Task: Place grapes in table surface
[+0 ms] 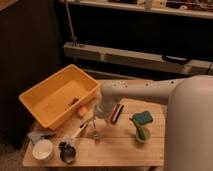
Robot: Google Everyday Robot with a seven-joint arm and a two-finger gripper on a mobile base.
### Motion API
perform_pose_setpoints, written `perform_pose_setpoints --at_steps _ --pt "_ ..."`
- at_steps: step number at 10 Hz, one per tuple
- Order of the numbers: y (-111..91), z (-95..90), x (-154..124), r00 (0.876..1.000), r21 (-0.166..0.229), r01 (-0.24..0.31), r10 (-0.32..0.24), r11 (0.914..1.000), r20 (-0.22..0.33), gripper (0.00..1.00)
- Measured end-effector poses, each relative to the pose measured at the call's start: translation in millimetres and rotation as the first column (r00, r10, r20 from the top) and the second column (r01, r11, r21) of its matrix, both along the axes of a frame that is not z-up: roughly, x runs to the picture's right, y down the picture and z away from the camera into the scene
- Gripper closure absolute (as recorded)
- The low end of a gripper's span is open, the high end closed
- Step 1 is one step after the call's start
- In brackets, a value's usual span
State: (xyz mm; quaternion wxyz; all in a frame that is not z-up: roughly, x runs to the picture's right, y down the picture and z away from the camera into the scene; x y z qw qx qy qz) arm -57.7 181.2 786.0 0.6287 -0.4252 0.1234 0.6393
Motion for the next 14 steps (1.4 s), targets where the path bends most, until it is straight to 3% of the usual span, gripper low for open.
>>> perform_pose_setpoints --at_steps 10,12,14 --pt "-1 -0.6 0 1.0 0.009 0.01 -0.01 0.9999 -0.001 0.2" --pt "-14 -5.3 -4 0.996 0.061 0.083 -0.081 0.9947 -0.024 0.2" --pt "-48 -24.7 -6 0.987 0.136 0.158 -0.152 0.978 -0.054 0.2"
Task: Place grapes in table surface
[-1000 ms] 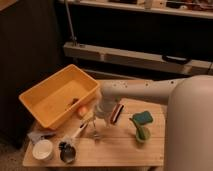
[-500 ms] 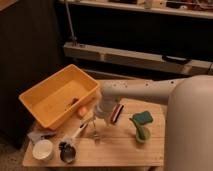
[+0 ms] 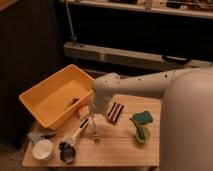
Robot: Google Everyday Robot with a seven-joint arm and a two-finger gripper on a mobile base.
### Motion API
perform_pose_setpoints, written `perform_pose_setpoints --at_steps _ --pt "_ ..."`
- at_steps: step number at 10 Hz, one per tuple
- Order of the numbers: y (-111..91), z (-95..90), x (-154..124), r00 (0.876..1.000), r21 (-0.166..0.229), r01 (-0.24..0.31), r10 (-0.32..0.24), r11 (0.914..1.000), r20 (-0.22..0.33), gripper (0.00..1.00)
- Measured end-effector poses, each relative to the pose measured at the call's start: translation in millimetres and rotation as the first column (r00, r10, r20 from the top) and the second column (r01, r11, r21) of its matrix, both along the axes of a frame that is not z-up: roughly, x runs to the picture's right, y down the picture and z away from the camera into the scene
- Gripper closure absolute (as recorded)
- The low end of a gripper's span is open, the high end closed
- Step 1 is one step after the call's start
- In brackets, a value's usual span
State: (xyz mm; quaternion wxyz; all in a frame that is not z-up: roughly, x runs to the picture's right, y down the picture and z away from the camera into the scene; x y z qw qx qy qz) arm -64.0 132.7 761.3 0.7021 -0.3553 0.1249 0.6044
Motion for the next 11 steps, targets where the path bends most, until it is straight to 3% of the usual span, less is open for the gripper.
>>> perform_pose_setpoints --at_steps 2,5,6,8,9,11 --pt "-38 -25.9 -14 0.998 0.072 0.057 -0.057 0.9958 0.0 0.2" --pt "-104 -68.3 -26 0.992 0.184 0.119 -0.123 0.9756 0.011 0.2" --pt "-135 -83.2 -40 0.985 0.252 0.153 -0.168 0.9555 0.04 0.2" --pt "-172 -92.1 -70 0.97 0.343 0.193 -0.232 0.9195 0.077 0.2" --pt "-185 -93.0 -80 0.967 0.365 0.193 -0.24 0.9107 0.088 0.2" --pt "-191 -92.9 -83 0.966 0.373 0.195 -0.243 0.9072 0.088 0.2"
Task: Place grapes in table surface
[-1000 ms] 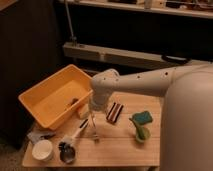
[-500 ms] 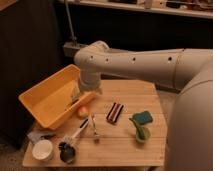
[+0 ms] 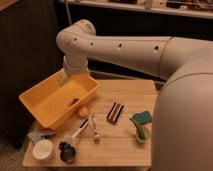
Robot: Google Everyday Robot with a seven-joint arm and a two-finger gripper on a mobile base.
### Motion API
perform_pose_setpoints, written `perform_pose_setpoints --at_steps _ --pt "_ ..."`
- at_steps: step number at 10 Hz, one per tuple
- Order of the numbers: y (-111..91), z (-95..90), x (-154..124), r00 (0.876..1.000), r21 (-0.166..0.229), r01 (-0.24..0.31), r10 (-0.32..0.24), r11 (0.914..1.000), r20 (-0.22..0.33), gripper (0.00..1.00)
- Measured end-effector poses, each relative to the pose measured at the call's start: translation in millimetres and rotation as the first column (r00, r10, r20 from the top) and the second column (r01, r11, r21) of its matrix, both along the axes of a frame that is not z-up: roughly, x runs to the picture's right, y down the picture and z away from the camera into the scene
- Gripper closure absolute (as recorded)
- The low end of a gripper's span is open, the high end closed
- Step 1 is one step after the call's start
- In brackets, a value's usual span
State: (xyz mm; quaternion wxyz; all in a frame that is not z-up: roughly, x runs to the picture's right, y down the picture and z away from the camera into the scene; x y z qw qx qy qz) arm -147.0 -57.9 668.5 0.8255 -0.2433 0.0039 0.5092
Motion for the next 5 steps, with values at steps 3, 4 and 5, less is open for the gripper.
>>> perform_pose_setpoints --at_steps 3,4,5 --pt "0 2.3 2 1.0 -0.001 0.004 -0.004 1.0 -0.001 0.2" --pt "-3 8.9 3 0.999 0.011 0.034 -0.034 0.9994 -0.002 0.2" --pt "-11 23.4 -1 0.996 0.022 0.094 -0.094 0.9953 0.009 0.2"
